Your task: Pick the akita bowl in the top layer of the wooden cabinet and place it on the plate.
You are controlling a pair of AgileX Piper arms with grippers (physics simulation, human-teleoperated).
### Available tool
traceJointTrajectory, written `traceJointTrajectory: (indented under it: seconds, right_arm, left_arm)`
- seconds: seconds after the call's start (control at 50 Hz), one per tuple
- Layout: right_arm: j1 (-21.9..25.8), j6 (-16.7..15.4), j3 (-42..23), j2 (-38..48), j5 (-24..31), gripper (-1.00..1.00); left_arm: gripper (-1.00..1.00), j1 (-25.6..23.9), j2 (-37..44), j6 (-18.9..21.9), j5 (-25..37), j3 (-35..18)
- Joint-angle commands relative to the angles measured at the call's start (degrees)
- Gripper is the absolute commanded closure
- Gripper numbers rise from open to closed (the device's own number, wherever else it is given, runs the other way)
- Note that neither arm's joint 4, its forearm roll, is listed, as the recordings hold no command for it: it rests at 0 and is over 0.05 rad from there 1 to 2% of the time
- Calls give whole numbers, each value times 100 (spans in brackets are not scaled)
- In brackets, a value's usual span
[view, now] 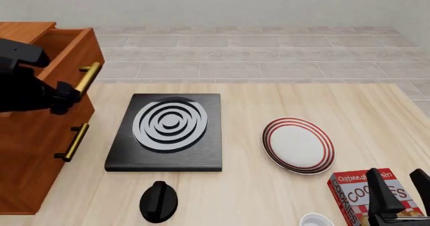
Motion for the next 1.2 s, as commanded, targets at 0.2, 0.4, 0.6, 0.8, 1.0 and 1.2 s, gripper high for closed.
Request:
traceJointTrajectory:
  seconds: [0.2, 0.4, 0.6, 0.8, 1.0, 1.2]
  right_arm:
    - [16, 37, -1, -106, 115, -100]
    - [10, 46, -1, -141, 145, -100]
    - [4, 39, -1, -129, 130, -100]
    - [0, 35, -1, -85, 92, -100]
    - [11, 15, 4, -75, 85, -100]
    - [12, 7, 5, -101, 109, -100]
  left_arm:
    - [-100, -401, 285, -89, 117, -288]
    - [-100, -652, 308, -456, 217, -448]
    - [-100, -819, 314, -649, 109, -318]
    - [-100, -1021, 371, -822, 15, -250]
    - [-100, -1210, 396, -1043, -59, -148]
    - [-100, -1356, 413, -1175, -102, -119]
